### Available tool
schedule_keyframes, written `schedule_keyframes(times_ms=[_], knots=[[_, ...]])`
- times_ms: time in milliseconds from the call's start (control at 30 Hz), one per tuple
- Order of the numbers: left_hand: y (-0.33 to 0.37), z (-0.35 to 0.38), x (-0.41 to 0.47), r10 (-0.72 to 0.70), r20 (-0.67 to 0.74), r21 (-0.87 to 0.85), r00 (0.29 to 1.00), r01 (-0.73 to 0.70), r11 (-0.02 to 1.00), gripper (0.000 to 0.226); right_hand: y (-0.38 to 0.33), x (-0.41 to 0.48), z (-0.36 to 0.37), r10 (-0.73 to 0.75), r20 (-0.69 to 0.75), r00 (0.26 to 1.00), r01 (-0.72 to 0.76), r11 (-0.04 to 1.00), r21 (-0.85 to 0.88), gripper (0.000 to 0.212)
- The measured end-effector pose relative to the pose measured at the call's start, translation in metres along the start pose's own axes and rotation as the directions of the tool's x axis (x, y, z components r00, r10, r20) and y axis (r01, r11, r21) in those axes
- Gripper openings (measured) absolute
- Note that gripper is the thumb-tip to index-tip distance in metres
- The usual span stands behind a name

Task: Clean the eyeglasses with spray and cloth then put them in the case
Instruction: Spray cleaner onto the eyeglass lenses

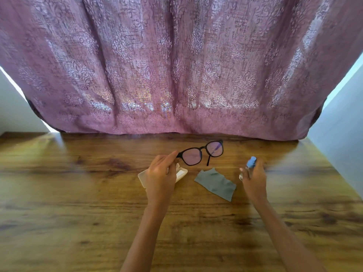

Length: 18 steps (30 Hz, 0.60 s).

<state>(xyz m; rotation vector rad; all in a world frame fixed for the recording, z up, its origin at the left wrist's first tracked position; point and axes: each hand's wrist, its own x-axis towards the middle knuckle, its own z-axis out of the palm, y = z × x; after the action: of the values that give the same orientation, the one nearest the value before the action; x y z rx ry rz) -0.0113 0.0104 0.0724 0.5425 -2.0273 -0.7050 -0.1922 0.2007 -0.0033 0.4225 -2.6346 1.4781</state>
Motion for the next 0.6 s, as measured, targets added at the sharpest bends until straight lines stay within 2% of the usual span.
schedule_keyframes(times_ms=[200,433,533,600], knots=[[-0.001,0.001,-0.001,0.000,0.007,0.001,1.000,0.000,1.000,0.029,0.002,0.000,0.002,0.027,-0.033,0.999,-0.027,1.000,0.002,0.026],[-0.002,0.000,-0.003,0.001,0.003,0.001,1.000,-0.001,1.000,0.029,0.011,-0.011,0.003,0.125,-0.015,0.992,-0.124,0.991,0.047,0.054],[-0.005,0.001,-0.003,-0.007,0.007,0.007,1.000,0.007,1.000,0.029,0.014,-0.023,0.004,0.207,-0.090,0.974,-0.201,0.977,0.071,0.040],[-0.006,0.002,-0.003,-0.027,0.013,0.002,1.000,0.027,1.000,0.028,0.017,-0.033,0.006,0.172,-0.115,0.978,-0.174,0.985,-0.011,0.031]])
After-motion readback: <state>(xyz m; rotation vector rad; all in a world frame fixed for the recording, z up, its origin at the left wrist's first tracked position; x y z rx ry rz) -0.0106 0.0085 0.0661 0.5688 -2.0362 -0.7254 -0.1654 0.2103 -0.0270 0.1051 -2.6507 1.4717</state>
